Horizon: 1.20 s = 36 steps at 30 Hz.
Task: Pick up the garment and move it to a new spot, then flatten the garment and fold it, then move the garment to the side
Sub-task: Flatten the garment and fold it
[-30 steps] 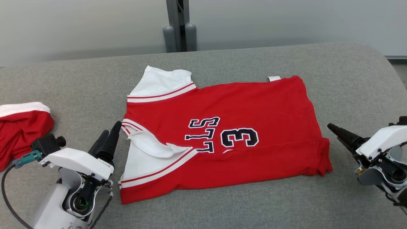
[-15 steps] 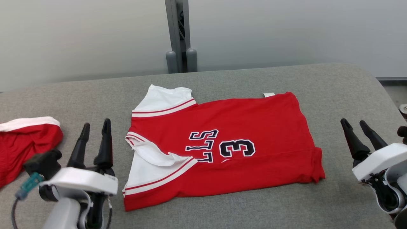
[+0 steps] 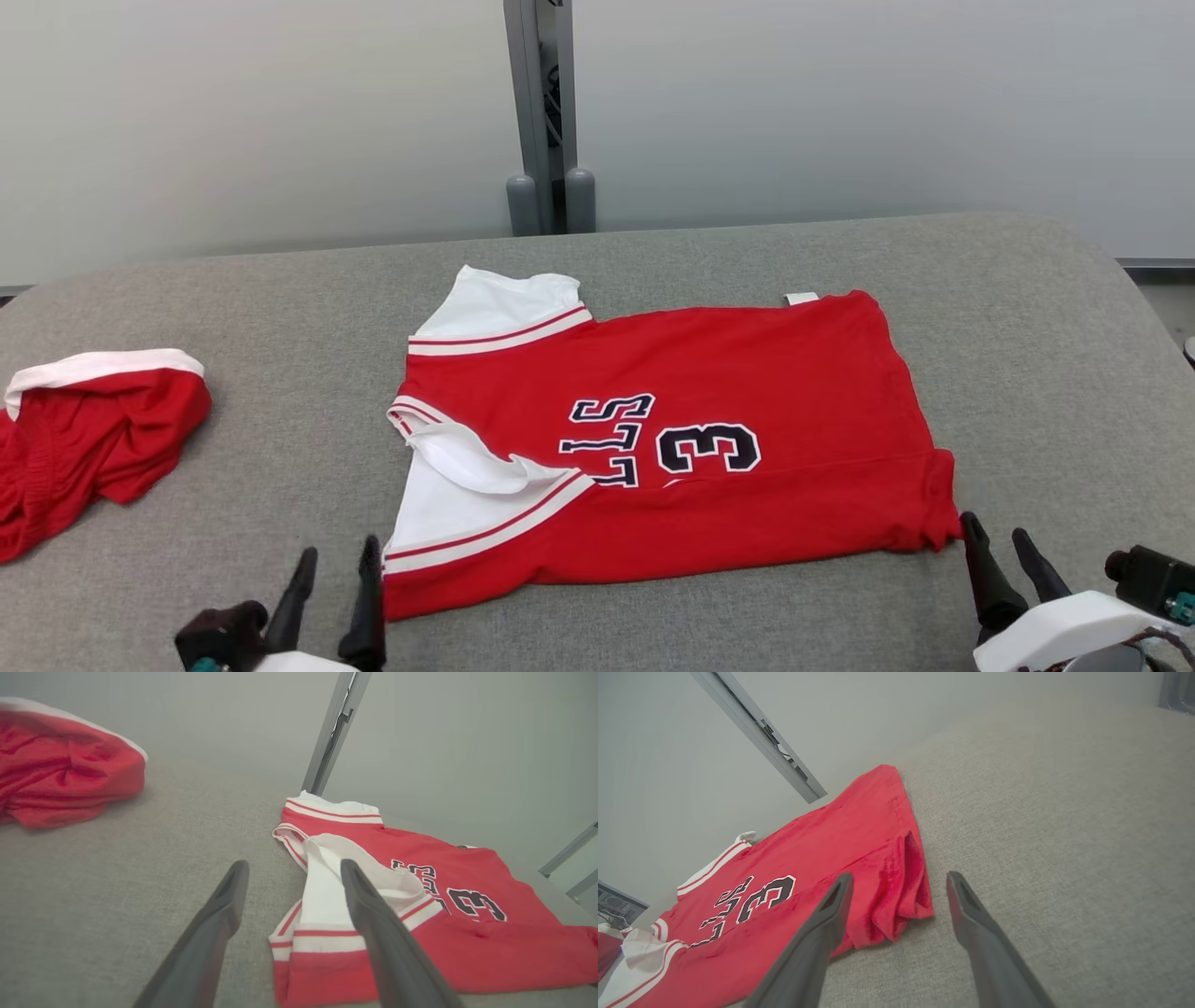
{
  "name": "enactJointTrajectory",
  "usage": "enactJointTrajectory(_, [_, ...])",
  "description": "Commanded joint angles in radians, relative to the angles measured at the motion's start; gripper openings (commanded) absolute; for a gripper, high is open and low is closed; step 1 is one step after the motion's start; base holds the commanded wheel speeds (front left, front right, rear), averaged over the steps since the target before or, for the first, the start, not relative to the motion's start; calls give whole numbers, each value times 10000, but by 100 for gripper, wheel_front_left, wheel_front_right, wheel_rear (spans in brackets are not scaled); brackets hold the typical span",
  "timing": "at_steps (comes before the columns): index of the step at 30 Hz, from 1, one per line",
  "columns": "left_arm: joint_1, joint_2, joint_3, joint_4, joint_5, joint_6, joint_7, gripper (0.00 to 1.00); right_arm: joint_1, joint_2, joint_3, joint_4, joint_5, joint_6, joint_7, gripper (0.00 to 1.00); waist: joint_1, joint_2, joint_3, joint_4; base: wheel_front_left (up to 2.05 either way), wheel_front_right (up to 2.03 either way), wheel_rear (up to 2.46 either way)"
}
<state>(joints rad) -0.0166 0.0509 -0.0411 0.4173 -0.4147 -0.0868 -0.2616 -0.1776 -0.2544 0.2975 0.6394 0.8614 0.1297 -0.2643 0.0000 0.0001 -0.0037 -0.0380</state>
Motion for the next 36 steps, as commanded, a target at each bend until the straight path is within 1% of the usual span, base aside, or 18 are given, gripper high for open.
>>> enactJointTrajectory(1, [78, 11, -161, 306, -60, 53, -24, 100, 50, 34, -34, 179, 27, 20, -19, 100, 0, -1, 7, 21, 0, 0, 0])
enactJointTrajectory(5, [-233, 24, -707, 1324, -301, 91, -25, 100, -179, 277, 34, 739, 280, 20, -19, 100, 0, -1, 59, 63, 0, 0, 0])
enactJointTrajectory(8, [-506, 19, -1147, 2014, -705, -5, -25, 100, -337, 455, 223, 1063, 731, 20, -19, 100, 0, -1, 129, 92, 0, 0, 0])
enactJointTrajectory(12, [-890, 27, -1530, 2726, -1448, -92, -25, 100, -603, 574, 498, 1349, 1424, 20, 81, 100, 0, -1, 301, 130, 0, 0, 0])
enactJointTrajectory(15, [-1169, 14, -1802, 3275, -1793, 7, 22, 100, -759, 687, 597, 1491, 2003, 20, 164, 100, 0, -1, 415, 142, 0, 0, 0])
enactJointTrajectory(17, [-1451, 12, -1993, 3677, -2346, -19, 146, 100, -958, 710, 775, 1608, 2463, 20, 257, 100, 0, -1, 564, 115, 0, 0, 0])
enactJointTrajectory(25, [-1964, -38, -2742, 4229, -3914, -163, 466, 100, -1302, 758, 1021, 1658, 3636, 20, 340, 100, 0, -1, 942, -7, 0, 0, 0])
enactJointTrajectory(28, [-2131, -66, -3056, 4355, -4211, -191, 416, 100, -1386, 712, 1181, 1618, 3924, 19, 338, 100, 0, -1, 1044, -31, 0, 0, 0])
enactJointTrajectory(29, [-2181, -69, -3147, 4395, -4255, -201, 381, 100, -1381, 706, 1213, 1602, 4020, 19, 338, 84, 0, -1, 1068, -35, 0, 0, 0])
enactJointTrajectory(30, [-2220, -80, -3237, 4423, -4306, -210, 372, 87, -1393, 688, 1252, 1589, 4109, 19, 337, 43, 0, -1, 1089, -40, 0, 0, 0])
enactJointTrajectory(31, [-2263, -90, -3313, 4450, -4287, -217, 332, 42, -1413, 650, 1300, 1578, 4190, 19, 330, 24, 0, -1, 1105, -42, 0, 0, 0])
enactJointTrajectory(32, [-2311, -89, -3362, 4496, -4308, -218, 280, 4, -1436, 615, 1351, 1568, 4248, 19, 322, 0, 0, -1, 1116, -43, 0, 0, 0])
enactJointTrajectory(33, [-2351, -89, -3400, 4533, -4333, -214, 271, 0, -1459, 574, 1410, 1551, 4313, 19, 307, 0, 0, -1, 1123, -42, 0, 0, 0])
enactJointTrajectory(36, [-2418, -63, -3398, 4647, -4345, -174, 135, 0, -1491, 418, 1521, 1502, 4482, 20, 256, 0, 0, -1, 1117, -33, 0, 0, 0])
